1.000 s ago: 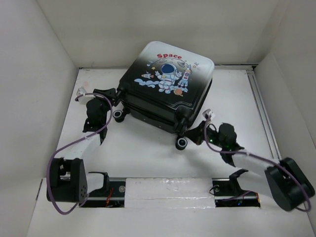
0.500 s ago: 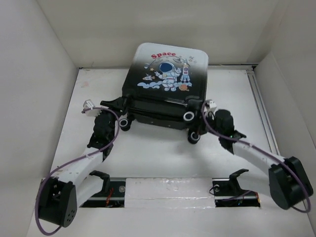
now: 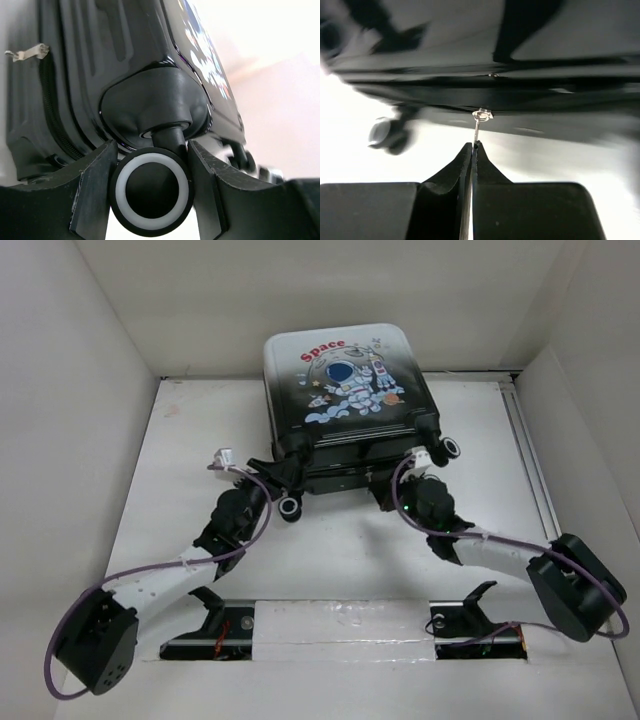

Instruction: Pack the luggage

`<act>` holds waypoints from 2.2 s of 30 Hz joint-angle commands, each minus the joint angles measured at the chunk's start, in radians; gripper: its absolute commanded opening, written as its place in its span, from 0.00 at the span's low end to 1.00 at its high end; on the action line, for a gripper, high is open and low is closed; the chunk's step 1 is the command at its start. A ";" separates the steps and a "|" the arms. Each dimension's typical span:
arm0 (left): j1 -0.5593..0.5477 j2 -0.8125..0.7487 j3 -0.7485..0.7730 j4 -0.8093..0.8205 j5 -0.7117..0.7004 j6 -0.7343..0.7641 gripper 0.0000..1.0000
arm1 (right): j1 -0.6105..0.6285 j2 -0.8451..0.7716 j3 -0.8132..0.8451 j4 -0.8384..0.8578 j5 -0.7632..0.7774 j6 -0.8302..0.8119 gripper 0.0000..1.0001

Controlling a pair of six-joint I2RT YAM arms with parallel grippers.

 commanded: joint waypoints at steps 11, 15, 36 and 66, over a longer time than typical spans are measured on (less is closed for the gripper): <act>-0.378 0.143 0.218 0.257 0.220 -0.055 0.00 | 0.307 0.026 0.172 -0.046 -0.105 -0.103 0.00; -0.493 0.217 0.270 0.307 0.179 -0.023 0.00 | 0.289 -0.100 0.141 -0.087 -0.126 -0.117 0.00; -0.441 -0.013 0.273 -0.121 -0.034 0.179 0.51 | 0.042 -0.317 0.067 -0.517 -0.130 -0.184 0.64; -0.441 0.181 0.422 -0.481 0.044 0.242 0.78 | -0.021 -0.002 -0.022 0.112 -0.350 -0.177 0.07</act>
